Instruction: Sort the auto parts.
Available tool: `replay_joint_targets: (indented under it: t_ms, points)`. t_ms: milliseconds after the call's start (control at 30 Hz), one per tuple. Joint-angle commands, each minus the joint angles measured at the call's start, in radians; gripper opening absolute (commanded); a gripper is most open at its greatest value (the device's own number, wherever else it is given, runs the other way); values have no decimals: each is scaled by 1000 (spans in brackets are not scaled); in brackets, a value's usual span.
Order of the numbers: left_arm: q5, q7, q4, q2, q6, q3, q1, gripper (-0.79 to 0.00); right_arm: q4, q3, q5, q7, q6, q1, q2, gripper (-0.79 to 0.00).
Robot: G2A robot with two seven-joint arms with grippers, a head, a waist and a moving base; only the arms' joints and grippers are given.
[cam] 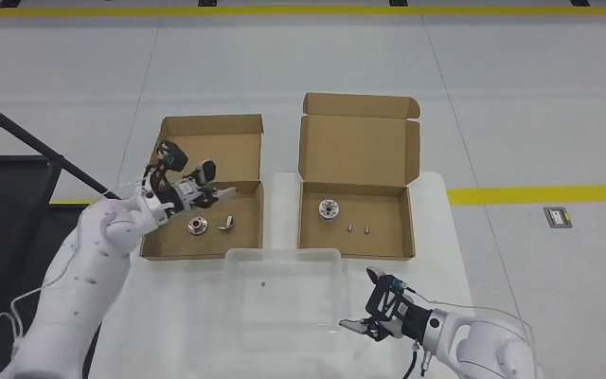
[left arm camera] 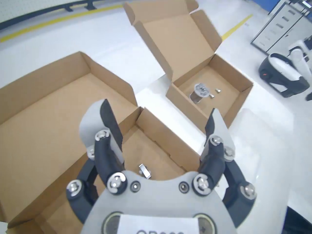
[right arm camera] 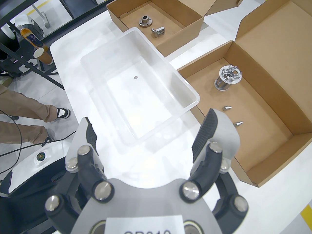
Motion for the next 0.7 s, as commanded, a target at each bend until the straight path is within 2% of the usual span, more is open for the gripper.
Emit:
replay_joint_targets:
  t_ms: [0,133,233,367,533,600,633,667]
  points:
    - [-91,-42,-126,27,-32,-79,98,-785,0,0,0,0,0,0,0,0]
    - [-243,-133,-295,66,-61,-185,241,-785,0,0,0,0,0,0,0,0]
    - [-369,-202,-365,87,-77,-229,313,-785,0,0,0,0,0,0,0,0]
    - [-550,-276,-411,107,-77,-251,370,-785,0,0,0,0,0,0,0,0]
    - [-694,-395,-446,134,-77,-280,385,-785,0,0,0,0,0,0,0,0]
    - [-698,-414,-451,137,-77,-284,385,0,0,0,0,0,0,0,0,0]
    - [-698,-411,-450,136,-77,-283,385,-783,0,0,0,0,0,0,0,0]
    - [-701,-421,-451,138,-77,-285,385,-775,0,0,0,0,0,0,0,-1]
